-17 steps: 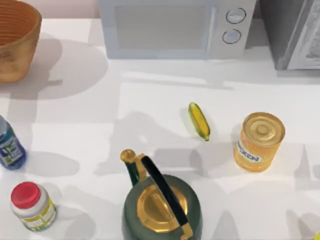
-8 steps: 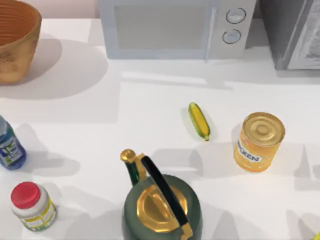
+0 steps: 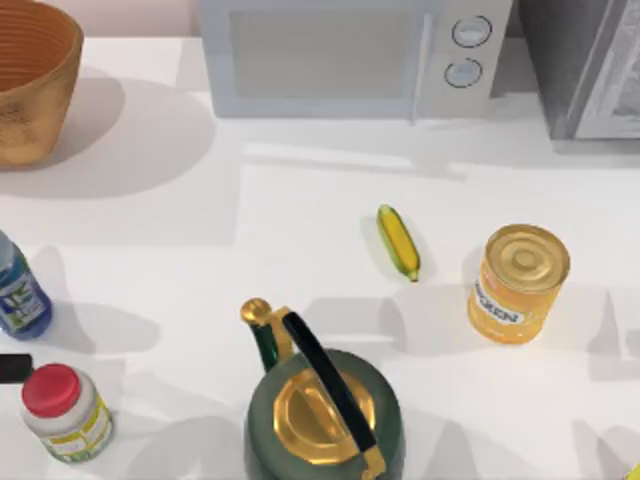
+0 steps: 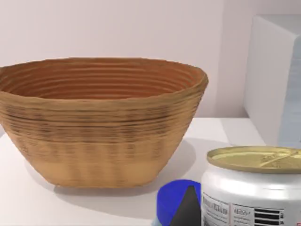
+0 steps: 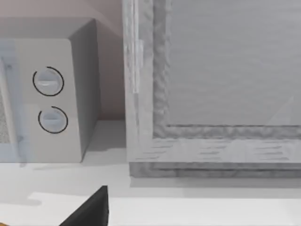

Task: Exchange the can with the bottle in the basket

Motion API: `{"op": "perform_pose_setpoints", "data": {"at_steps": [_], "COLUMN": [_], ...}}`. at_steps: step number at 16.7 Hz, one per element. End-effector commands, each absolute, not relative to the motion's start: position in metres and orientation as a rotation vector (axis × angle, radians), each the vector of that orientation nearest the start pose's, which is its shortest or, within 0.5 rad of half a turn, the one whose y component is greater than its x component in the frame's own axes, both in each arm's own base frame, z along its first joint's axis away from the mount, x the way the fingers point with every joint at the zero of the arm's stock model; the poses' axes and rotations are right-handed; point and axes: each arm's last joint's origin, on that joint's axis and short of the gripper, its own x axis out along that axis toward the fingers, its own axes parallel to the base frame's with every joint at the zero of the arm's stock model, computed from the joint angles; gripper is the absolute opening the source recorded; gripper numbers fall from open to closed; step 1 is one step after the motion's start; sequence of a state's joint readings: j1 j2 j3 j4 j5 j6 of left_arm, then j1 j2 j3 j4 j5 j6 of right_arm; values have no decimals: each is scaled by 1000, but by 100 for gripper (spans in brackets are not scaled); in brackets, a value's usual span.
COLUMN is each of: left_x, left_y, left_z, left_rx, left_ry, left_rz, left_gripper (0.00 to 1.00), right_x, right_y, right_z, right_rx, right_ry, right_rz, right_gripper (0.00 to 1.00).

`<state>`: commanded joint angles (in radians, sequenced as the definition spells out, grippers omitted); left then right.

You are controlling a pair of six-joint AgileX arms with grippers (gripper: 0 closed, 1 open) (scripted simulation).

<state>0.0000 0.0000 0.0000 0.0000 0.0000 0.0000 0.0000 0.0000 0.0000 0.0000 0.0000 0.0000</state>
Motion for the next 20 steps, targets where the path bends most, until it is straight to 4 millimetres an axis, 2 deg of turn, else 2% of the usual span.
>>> {"op": "perform_pose_setpoints", "data": {"at_steps": [5,7,12,14,16,18,20], "left_x": [106,107,122,139,166,201,242], "left_y": [-1,-2,-10,-17,-27,-40,-58], "left_z": [159,166,210,233,252,263,262], "left_rx": [2,2,5,7,9,10,8], "left_ry": [7,-3,-52,-65,-69,-64,-53], "left_rz": [4,-14,-185,-302,-438,-587,-741], "left_gripper": [0,0,0,0,0,0,0], "right_x": [106,106,106,106,106,106,106], "right_y": [-1,-1,-1,-1,-1,-1,-1], "right_z": [160,160,160,160,160,160,160], "right_rx": [0,0,0,0,0,0,0], "right_ry": [0,0,0,0,0,0,0], "right_rz": [0,0,0,0,0,0,0], "right_gripper": [100,100,100,100,100,100,100]}}
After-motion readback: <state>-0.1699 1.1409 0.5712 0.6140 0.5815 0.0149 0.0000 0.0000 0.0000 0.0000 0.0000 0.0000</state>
